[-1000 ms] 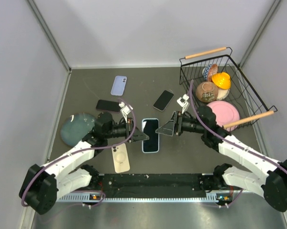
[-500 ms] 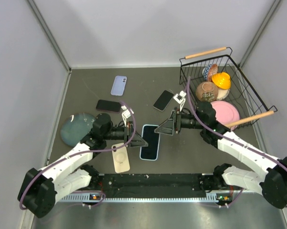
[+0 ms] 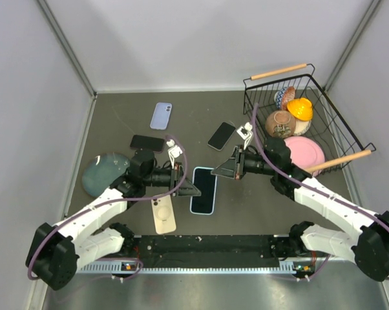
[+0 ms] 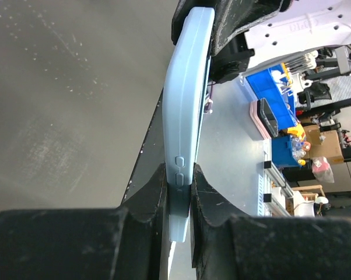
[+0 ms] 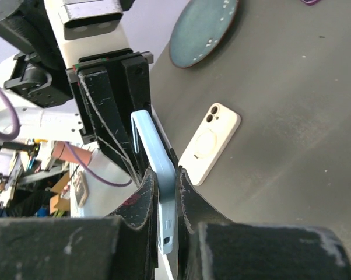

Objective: Put the phone into the phone case

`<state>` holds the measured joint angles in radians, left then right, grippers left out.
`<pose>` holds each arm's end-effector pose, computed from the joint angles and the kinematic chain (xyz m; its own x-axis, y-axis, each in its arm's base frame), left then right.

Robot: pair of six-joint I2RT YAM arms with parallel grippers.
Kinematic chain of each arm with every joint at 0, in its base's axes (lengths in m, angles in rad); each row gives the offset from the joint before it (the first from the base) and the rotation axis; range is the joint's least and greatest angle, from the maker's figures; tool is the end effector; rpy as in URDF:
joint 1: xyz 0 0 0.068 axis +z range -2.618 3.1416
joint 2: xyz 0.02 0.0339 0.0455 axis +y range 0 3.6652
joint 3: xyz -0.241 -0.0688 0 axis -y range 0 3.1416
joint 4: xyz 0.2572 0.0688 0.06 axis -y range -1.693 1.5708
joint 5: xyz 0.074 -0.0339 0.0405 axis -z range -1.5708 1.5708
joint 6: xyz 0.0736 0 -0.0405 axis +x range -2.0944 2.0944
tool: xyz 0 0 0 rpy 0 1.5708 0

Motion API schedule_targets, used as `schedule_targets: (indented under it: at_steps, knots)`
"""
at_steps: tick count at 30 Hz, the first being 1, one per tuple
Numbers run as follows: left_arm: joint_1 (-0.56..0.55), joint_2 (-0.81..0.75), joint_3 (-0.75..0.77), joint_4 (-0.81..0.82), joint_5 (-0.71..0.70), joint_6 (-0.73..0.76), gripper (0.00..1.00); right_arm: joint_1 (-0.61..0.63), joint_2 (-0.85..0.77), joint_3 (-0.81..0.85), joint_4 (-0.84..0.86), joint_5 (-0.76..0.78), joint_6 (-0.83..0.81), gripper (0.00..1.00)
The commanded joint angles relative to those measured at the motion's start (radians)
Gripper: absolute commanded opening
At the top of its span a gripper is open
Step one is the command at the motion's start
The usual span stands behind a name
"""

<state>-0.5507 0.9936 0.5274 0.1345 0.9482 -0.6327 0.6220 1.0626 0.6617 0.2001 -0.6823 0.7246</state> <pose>0.1867 -0.1848 0.2154 -0.7913 0.0812 -0.6060 0.6098 0.1774 -0.7724 0.2098 0.2075 0.2528 -0.7540 0.0924 -0.6504 -0.6072 0.2797 0.7437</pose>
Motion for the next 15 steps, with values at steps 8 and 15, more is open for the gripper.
schedule_targets:
  at_steps: [8,15]
  knots:
    - [0.001,0.008,0.028,0.055,-0.098,-0.060,0.00,0.042,-0.030,-0.040,0.102,0.043,0.104,0.53]
    - [0.003,-0.026,-0.023,0.247,-0.074,-0.203,0.00,0.042,-0.047,-0.140,0.197,0.027,0.157,0.58]
